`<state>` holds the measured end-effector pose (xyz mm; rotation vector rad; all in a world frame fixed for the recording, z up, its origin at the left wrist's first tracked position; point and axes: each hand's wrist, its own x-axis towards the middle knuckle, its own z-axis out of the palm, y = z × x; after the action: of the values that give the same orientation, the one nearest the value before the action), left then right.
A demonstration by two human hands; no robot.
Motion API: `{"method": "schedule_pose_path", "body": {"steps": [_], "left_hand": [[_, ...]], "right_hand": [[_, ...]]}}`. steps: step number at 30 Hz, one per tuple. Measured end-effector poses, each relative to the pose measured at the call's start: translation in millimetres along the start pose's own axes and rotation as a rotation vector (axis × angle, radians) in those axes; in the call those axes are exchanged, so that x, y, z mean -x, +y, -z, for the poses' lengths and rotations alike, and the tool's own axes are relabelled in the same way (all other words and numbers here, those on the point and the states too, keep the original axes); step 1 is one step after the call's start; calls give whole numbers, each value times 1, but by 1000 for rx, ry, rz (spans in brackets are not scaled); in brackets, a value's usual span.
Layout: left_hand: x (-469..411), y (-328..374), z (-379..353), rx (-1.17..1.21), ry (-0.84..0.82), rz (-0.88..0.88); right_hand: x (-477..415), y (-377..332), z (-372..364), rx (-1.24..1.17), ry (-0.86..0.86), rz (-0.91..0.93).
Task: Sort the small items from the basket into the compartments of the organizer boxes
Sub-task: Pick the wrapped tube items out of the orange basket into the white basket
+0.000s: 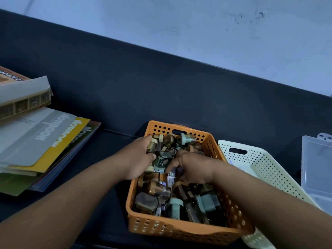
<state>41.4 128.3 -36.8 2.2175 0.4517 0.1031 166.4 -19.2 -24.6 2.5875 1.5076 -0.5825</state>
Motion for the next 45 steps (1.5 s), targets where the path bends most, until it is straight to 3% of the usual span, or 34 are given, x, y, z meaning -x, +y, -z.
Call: {"method": "schedule_pose_path", "body": {"steps": [5, 8, 11, 15, 18, 24, 33, 40, 45], "left_hand": [[0, 0, -1, 11, 2, 2], [0, 1, -1, 14, 8, 6], [0, 1, -1, 24, 15, 5], [-1, 0, -1, 9, 14, 1], [-1, -1, -2, -9, 18, 4], [0, 3, -2, -26, 23, 7], [-1, 0, -1, -28, 25, 14], [-4, 0, 0, 13, 8, 14], [-5, -2, 0, -14, 21, 29]], "right_hand": [[-3, -2, -5, 25, 66, 15], [-2, 3, -6, -121, 98, 38], [4, 2, -2, -306, 29, 59], [8, -4, 1, -233, -130, 75], [7, -6, 2, -194, -149, 70], [-2, 1, -10, -137, -31, 60], [9, 14, 4, -410, 131, 128], [57, 36, 21, -825, 425, 158], [87, 76, 22, -927, 717, -66]]}}
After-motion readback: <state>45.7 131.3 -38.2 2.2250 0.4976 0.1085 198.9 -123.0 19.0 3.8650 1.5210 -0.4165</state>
